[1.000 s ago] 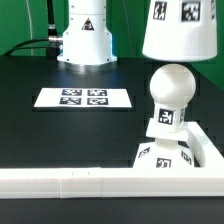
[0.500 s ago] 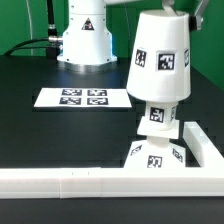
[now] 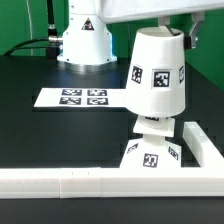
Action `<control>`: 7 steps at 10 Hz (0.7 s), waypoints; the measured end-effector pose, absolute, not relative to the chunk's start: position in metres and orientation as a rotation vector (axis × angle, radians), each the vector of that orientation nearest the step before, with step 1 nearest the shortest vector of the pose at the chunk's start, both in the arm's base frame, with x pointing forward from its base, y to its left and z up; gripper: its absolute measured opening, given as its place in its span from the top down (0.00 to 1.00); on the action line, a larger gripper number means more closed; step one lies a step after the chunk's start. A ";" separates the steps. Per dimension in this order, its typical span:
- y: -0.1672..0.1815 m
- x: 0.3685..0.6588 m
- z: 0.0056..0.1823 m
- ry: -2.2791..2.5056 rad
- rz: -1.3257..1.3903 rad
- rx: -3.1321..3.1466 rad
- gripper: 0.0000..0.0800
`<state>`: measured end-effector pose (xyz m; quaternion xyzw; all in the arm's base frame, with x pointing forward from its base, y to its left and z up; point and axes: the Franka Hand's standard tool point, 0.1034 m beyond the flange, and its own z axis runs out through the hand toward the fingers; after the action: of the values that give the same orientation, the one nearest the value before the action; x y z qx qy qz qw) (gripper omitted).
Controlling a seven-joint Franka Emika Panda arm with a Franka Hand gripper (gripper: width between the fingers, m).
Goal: Assemble lamp
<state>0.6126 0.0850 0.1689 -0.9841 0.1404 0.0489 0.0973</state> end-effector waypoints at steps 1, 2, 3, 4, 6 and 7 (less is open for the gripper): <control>0.083 0.612 0.167 0.407 0.146 -2.915 0.94; 0.082 0.613 0.167 0.410 0.146 -2.914 0.94; 0.080 0.613 0.168 0.409 0.146 -2.914 0.94; 0.077 0.613 0.169 0.398 0.142 -2.915 0.94; 0.070 0.614 0.172 0.384 0.132 -2.916 0.55; 0.069 0.614 0.172 0.386 0.131 -2.915 0.55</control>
Offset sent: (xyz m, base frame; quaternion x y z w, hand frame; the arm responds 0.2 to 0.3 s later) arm -0.0063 -0.0153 0.0085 -0.0043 -0.0144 -0.0202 0.9997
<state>0.6143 0.0690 0.1719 -0.9855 0.1304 0.0441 0.0989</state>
